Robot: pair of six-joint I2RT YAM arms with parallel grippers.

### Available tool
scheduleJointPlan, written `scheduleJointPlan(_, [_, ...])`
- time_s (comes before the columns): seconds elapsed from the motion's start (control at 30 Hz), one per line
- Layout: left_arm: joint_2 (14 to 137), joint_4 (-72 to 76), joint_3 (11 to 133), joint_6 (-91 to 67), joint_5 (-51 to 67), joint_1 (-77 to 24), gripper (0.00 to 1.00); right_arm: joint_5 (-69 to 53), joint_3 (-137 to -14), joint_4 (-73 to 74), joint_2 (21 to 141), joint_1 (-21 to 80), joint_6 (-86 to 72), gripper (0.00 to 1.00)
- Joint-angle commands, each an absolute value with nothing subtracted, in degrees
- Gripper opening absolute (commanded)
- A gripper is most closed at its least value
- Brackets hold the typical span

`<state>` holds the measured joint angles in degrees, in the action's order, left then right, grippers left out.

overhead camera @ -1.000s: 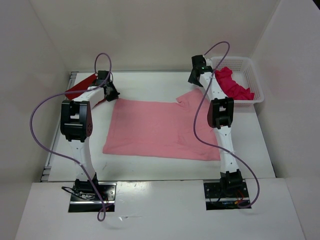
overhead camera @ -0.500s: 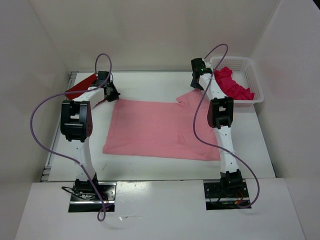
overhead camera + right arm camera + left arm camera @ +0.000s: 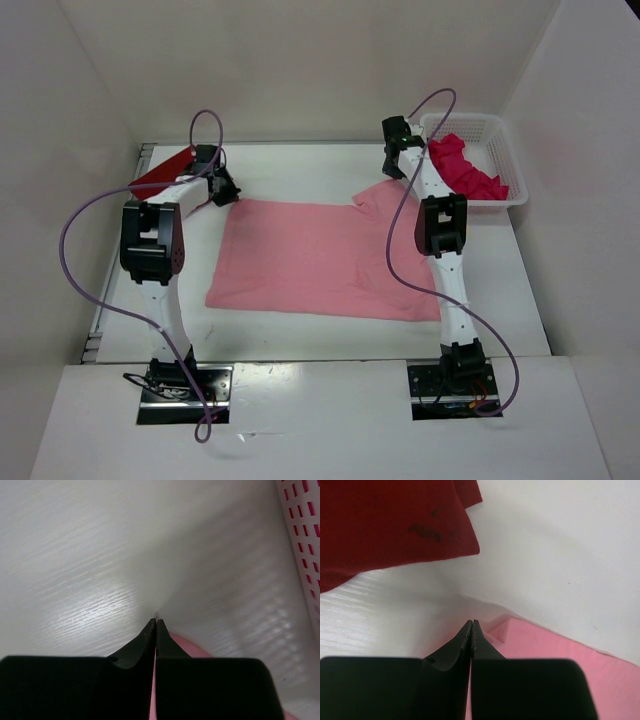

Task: Fold and stack the t-shirts
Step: Grap the side of the flattened tshirt furthest away from the robot with both arms, then fold the other side of the tshirt into a rectangle

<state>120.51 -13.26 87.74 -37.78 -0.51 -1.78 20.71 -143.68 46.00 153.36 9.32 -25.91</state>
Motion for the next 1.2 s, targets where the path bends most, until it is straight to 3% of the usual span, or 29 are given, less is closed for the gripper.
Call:
scheduleJointPlan(0.0, [116.6, -11.5, 87.5, -38.1, 0.2, -1.9, 0.0, 21.4, -144.7, 47.4, 147.2, 9.0, -26.6, 0.0])
scheduleJointPlan(0.17, [113.7, -11.5, 87.5, -37.4, -0.6, -1.9, 0.0, 21.4, -137.2, 46.7, 137.1, 9.0, -26.1, 0.0])
scheduleJointPlan(0.5, [106.9, -10.2, 81.7, -35.7, -1.2, -1.4, 0.0, 17.8, -100.0, 41.9, 108.0, 6.9, -26.0, 0.0])
scheduleJointPlan(0.73, [97.3, -10.2, 71.0, -35.2, -1.2, -0.4, 0.0, 14.7, -77.1, 43.6, 89.8, 6.9, -26.0, 0.0])
scheduleJointPlan(0.97, [88.1, -12.6, 61.9, -35.2, -0.7, 1.3, 0.0, 11.8, -65.4, 48.9, 76.8, 6.9, -27.2, 0.0])
scheduleJointPlan(1.17, [84.7, -14.5, 57.2, -35.2, 1.0, 3.3, 0.0, 11.4, -69.1, 57.4, 75.3, 7.5, -28.6, 0.0])
